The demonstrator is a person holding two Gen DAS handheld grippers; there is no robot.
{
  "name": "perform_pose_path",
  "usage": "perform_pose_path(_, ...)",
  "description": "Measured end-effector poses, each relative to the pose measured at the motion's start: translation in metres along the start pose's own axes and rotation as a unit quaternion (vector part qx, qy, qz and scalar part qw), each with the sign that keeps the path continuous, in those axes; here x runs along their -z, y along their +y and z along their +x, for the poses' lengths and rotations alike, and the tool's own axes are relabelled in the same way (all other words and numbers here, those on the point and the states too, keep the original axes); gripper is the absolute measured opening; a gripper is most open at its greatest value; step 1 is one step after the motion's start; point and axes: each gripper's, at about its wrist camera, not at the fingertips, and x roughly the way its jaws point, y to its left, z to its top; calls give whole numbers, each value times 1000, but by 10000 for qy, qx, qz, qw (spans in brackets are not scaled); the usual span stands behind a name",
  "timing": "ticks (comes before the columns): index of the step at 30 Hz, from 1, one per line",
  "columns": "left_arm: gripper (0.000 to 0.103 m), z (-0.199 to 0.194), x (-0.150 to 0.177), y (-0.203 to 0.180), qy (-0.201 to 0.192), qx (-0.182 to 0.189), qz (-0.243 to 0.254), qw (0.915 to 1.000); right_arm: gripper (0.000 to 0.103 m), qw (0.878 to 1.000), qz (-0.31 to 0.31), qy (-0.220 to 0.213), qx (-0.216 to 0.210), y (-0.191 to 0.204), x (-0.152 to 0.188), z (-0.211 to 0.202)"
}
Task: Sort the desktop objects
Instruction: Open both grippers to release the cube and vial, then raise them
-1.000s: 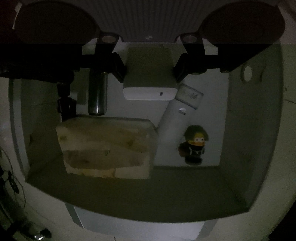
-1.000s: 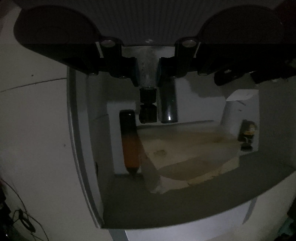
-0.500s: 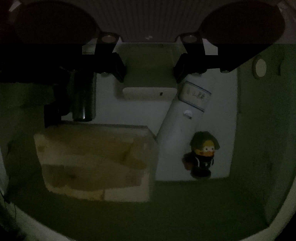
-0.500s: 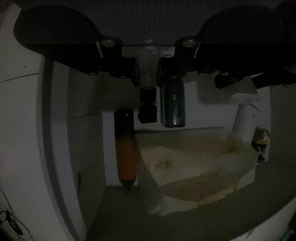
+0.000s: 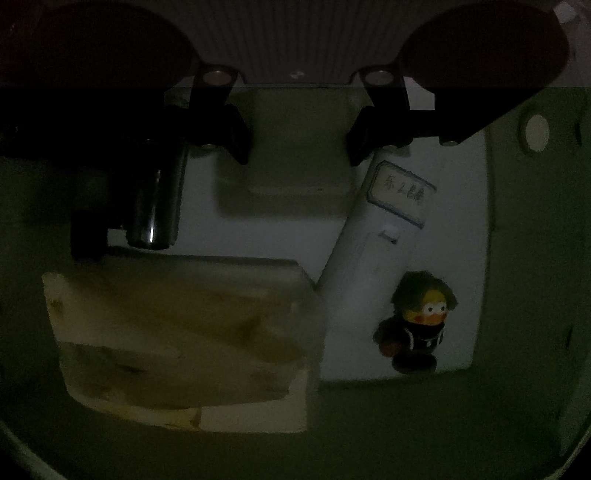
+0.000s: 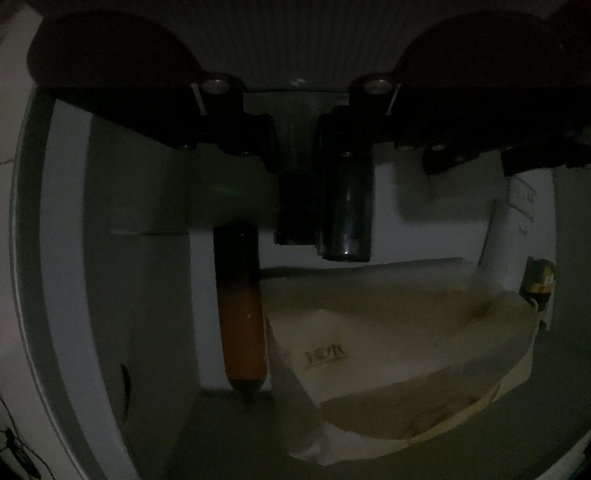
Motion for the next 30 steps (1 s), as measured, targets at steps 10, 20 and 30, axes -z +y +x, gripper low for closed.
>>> perform_pose_path(10,86,-21,9,5,-103,-411,-159,9990,34,9998,163,-101,-9,-3,5,-26)
perform_pose_path(20,96,-93,11,13,-511,-362,-150,9979,67,9964,639,-519,-178,-12,0,-101)
perform_pose_path(30,100,-208,17,37,-1261,-155,-79,9919,77,9880,502,-1362,-529,-1,18,-199)
